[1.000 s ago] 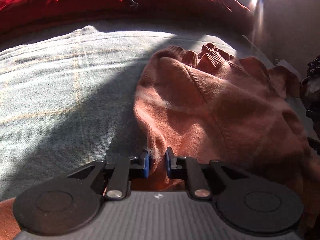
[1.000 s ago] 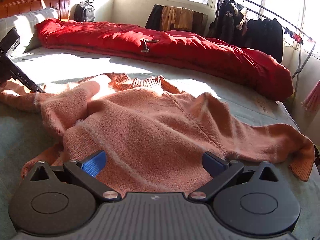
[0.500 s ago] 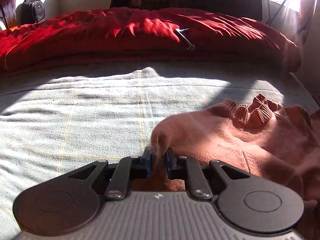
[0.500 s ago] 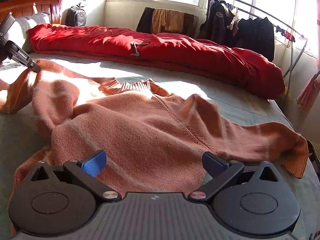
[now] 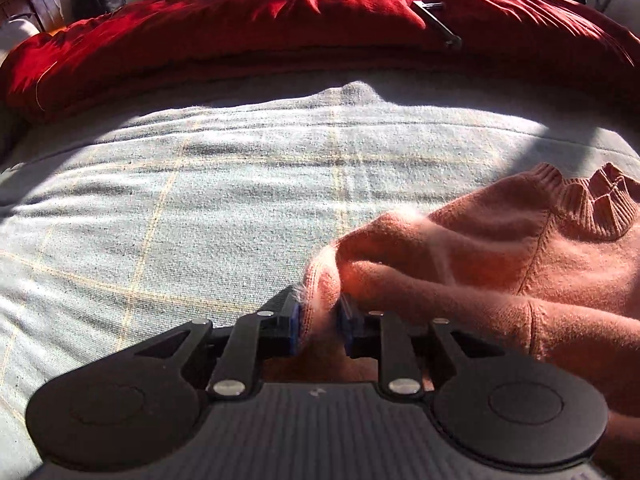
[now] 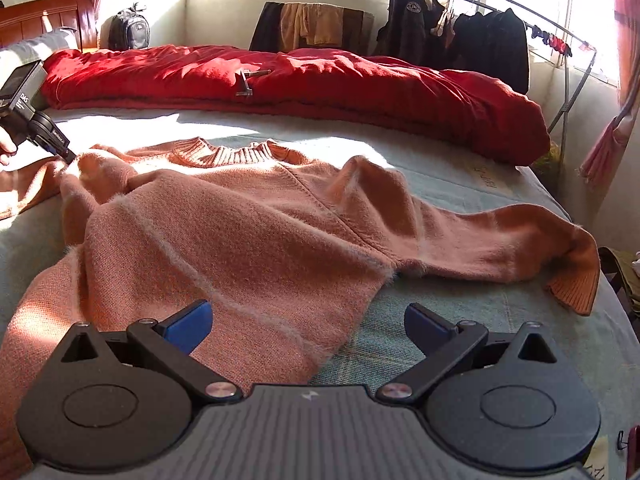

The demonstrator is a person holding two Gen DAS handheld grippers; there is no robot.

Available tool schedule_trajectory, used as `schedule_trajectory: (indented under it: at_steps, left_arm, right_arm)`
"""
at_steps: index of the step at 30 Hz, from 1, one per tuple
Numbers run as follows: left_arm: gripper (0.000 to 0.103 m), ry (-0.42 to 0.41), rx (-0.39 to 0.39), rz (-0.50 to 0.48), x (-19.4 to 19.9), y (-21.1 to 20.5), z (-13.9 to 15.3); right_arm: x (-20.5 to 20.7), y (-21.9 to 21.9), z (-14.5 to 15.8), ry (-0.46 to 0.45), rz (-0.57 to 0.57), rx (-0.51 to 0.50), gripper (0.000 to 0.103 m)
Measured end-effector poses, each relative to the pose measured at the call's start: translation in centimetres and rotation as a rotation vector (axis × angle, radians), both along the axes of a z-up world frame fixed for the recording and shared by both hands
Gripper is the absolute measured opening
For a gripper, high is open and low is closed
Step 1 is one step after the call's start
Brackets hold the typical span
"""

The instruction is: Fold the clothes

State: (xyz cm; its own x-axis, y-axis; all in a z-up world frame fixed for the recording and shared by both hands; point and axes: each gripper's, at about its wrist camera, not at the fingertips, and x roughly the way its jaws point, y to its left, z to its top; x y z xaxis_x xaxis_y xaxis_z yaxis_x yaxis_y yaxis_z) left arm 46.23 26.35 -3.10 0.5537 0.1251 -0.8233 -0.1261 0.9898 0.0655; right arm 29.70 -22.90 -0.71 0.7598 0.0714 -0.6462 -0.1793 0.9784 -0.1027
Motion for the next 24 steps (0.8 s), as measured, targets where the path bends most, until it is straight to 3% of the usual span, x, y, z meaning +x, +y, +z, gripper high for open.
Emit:
schedule_trajectory:
  at_steps: [6, 8, 12, 14, 16, 19, 22, 24]
  left_arm:
    - [0.034, -0.094, -0.004, -0.013, -3.7, 0.7, 5.3]
    - [0.048, -0.125, 0.012, -0.022, -5.5, 0.9, 7.2]
    - [0.049, -0.153, 0.053, 0.008, -9.5, 2.6, 9.5]
    - [0.056, -0.155, 0.066, 0.055, -11.4, 4.2, 9.6]
    - [0.056, -0.155, 0.036, 0.14, -13.4, 6.7, 9.0]
    - [0.056, -0.181, -0.075, 0.271, -17.4, 9.9, 7.7]
    - [0.063, -0.2, -0.153, 0.273, -20.9, 10.8, 5.9]
    - [0.068, -0.168, -0.154, 0.248, -22.4, 10.7, 4.2]
  right_arm:
    - [0.1, -0.6, -0.9, 0.049, 0.002, 0.008, 0.103]
    - [0.2, -0.8, -1.4, 0.07, 0.001, 0.02, 0.103]
    - [0.7, -1.4, -2.5, 0.121, -0.019, 0.082, 0.103]
    - [1.0, -1.9, -3.1, 0.151, -0.038, 0.128, 0.103]
    - [1.2, -2.4, -3.5, 0.177, -0.058, 0.179, 0.103]
    - [1.3, -2.7, -3.7, 0.187, -0.067, 0.211, 0.103]
    - [1.1, -2.6, -3.7, 0.185, -0.062, 0.194, 0.103]
    - [1.1, -2.4, -3.7, 0.187, -0.065, 0.188, 0.103]
